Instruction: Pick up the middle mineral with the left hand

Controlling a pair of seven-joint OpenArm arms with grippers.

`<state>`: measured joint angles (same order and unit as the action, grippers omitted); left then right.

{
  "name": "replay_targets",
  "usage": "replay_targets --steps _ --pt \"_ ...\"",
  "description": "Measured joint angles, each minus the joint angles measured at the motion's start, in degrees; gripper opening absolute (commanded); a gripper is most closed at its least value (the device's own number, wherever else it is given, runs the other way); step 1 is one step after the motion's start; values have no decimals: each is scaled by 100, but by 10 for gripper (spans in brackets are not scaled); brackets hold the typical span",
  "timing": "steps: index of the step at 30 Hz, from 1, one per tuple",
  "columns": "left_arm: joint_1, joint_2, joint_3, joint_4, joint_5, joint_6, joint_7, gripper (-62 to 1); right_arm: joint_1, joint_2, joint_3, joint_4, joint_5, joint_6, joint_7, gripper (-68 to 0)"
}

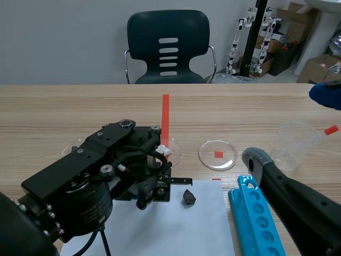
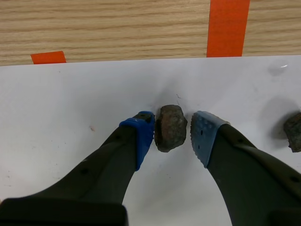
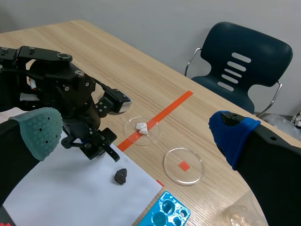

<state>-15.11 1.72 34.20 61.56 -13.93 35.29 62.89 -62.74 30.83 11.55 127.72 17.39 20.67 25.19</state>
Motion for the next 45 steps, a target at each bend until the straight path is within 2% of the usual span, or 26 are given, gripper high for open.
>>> replay_targets --steps 7,10,21,25,31,35,41,43,45 --pt "-2 2 0 0 20 0 74 -453 0 0 0 0 0 0 0 4" --pt "-15 2 0 2 20 0 111 -510 0 0 0 0 0 0 0 4" --pt "-17 2 0 7 26 2 114 -506 0 0 0 0 2 0 0 4" --pt "22 -87 0 214 -4 -4 136 -506 0 0 0 0 2 0 0 4" --pt "299 -420 0 1388 -2 -20 -286 -507 0 0 0 0 0 0 0 4" --pt "588 -686 2 2017 160 -39 -505 -507 0 0 0 0 2 -2 0 4" --pt "1086 -1410 2 2874 144 -42 -894 -507 0 0 0 0 0 0 0 4" --pt "1290 -1681 2 3145 125 -57 -1252 -507 0 0 0 0 2 0 0 4" --pt "1519 -1996 2 3425 96 -236 -1598 -507 0 0 0 0 4 -2 0 4"
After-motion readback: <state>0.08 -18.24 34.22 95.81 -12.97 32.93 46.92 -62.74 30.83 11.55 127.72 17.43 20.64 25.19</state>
